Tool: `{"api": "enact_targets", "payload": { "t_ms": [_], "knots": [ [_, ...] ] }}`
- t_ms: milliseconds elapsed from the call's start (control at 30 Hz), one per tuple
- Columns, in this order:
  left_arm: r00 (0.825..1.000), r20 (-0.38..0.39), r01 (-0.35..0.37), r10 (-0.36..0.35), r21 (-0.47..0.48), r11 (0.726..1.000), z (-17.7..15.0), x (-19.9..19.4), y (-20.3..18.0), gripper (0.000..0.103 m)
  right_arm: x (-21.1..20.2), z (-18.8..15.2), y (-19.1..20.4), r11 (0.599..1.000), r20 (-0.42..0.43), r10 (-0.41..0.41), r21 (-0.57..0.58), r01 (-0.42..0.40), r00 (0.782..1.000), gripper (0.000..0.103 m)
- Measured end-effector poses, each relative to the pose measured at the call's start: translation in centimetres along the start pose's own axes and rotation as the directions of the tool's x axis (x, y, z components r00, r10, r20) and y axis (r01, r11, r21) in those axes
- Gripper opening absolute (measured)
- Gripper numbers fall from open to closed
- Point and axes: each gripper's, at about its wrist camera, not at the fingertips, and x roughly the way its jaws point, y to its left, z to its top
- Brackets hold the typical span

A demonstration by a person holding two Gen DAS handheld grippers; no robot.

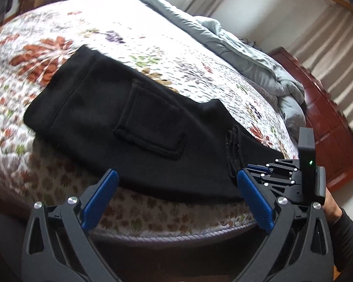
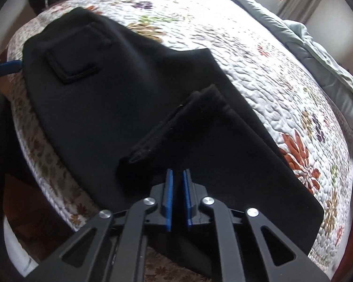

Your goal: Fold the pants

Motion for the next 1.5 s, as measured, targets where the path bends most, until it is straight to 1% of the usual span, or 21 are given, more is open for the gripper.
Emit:
{"api": "enact_targets", "payload": {
  "t_ms": [100, 167, 267, 333, 400, 467, 500, 533, 567, 600, 667, 733, 800, 867, 900, 1033, 1133, 1267, 1367, 1433, 1500],
  "knots": [
    [0.999, 0.035, 0.007, -0.003, -0.105, 0.994, 0.4, -1.4, 1.6, 0.1, 0.1, 0.5, -0.8, 0.998, -0.029, 0.063, 0.013, -0.062, 0.998, 0.01],
    [0.998, 0.053, -0.012, 0.023, -0.196, 0.981, 0.6, -2.1, 3.0, 0.1, -0.9, 1.7, -2.1, 0.987, -0.024, 0.156, 0.028, -0.156, 0.987, 0.021],
    [0.995, 0.045, -0.065, 0.085, -0.338, 0.939, 0.8, -2.7, 5.1, 0.1, -2.9, 4.8, -4.0, 0.962, 0.001, 0.273, 0.019, -0.273, 0.962, 0.034],
    [0.995, 0.047, -0.054, 0.082, -0.433, 0.9, 0.9, -2.9, 6.4, 0.1, -3.8, 7.3, -4.6, 0.93, -0.006, 0.368, -0.008, -0.368, 0.93, 0.047],
    [0.996, 0.041, -0.048, 0.079, -0.496, 0.867, 0.8, -2.8, 7.3, 0.1, -4.7, 10.6, -4.7, 0.893, -0.011, 0.447, -0.052, -0.447, 0.895, 0.048],
    [0.997, 0.039, -0.035, 0.066, -0.53, 0.847, 0.8, -2.5, 7.9, 0.1, -5.1, 14.0, -3.8, 0.849, -0.053, 0.518, -0.085, -0.521, 0.853, 0.052],
    [0.997, 0.046, -0.03, 0.065, -0.539, 0.842, 0.7, -2.5, 8.4, 0.1, -5.1, 15.5, -3.0, 0.834, -0.07, 0.537, -0.11, -0.541, 0.841, 0.055],
    [0.996, 0.051, -0.029, 0.068, -0.543, 0.839, 0.9, -2.5, 8.6, 0.1, -5.1, 16.6, -2.3, 0.819, -0.089, 0.552, -0.13, -0.559, 0.829, 0.064],
    [0.996, 0.059, -0.029, 0.073, -0.549, 0.835, 1.0, -2.4, 8.9, 0.1, -4.7, 18.4, -1.2, 0.791, -0.134, 0.579, -0.146, -0.594, 0.804, 0.071],
    [0.995, 0.063, -0.026, 0.074, -0.555, 0.831, 1.0, -2.4, 9.1, 0.1, -4.4, 19.5, -0.2, 0.772, -0.169, 0.591, -0.162, -0.614, 0.788, 0.072],
    [0.995, 0.056, -0.032, 0.078, -0.576, 0.817, 1.2, -2.0, 9.6, 0.1, -4.2, 21.8, 2.2, 0.75, -0.209, 0.597, -0.197, -0.632, 0.774, 0.073],
    [0.996, 0.038, -0.038, 0.076, -0.601, 0.799, 1.0, -1.4, 10.1, 0.1, -3.6, 23.3, 3.2, 0.724, -0.249, 0.613, -0.201, -0.659, 0.75, 0.078],
    [0.996, 0.031, -0.043, 0.078, -0.603, 0.796, 1.2, -1.0, 10.3, 0.1, -2.6, 25.3, 4.5, 0.697, -0.301, 0.622, -0.21, -0.686, 0.723, 0.079],
    [0.997, 0.033, -0.039, 0.074, -0.607, 0.794, 1.5, -0.8, 10.4, 0.1, -1.6, 27.5, 6.1, 0.685, -0.332, 0.612, -0.231, -0.691, 0.718, 0.08],
    [0.997, 0.031, -0.037, 0.071, -0.61, 0.792, 1.5, -0.7, 10.6, 0.1, -1.1, 28.2, 6.7, 0.675, -0.352, 0.612, -0.234, -0.7, 0.708, 0.081],
    [0.998, 0.018, -0.034, 0.057, -0.621, 0.783, 1.7, -0.1, 11.0, 0.1, 1.5, 30.4, 9.2, 0.636, -0.434, 0.601, -0.248, -0.731, 0.671, 0.082],
    [0.999, 0.006, -0.031, 0.045, -0.625, 0.78, 2.1, 0.5, 11.3, 0.1, 3.4, 31.8, 10.8, 0.616, -0.47, 0.585, -0.272, -0.739, 0.661, 0.085],
    [1.0, 0.015, -0.011, 0.027, -0.649, 0.761, 2.1, 0.6, 11.9, 0.1, 6.0, 33.3, 13.2, 0.576, -0.552, 0.561, -0.276, -0.77, 0.617, 0.086],
    [1.0, 0.011, -0.008, 0.019, -0.644, 0.765, 2.3, 0.6, 11.8, 0.1, 7.5, 34.1, 14.4, 0.559, -0.59, 0.545, -0.274, -0.783, 0.596, 0.086],
    [1.0, 0.021, 0.016, -0.003, -0.654, 0.756, 2.3, 0.5, 12.1, 0.1, 8.1, 34.4, 14.9, 0.544, -0.61, 0.545, -0.265, -0.796, 0.575, 0.086],
    [0.997, 0.055, 0.08, -0.058, -0.668, 0.74, 1.9, 0.1, 12.9, 0.1, 8.9, 34.3, 15.5, 0.526, -0.633, 0.538, -0.263, -0.809, 0.556, 0.086]
  ]
}}
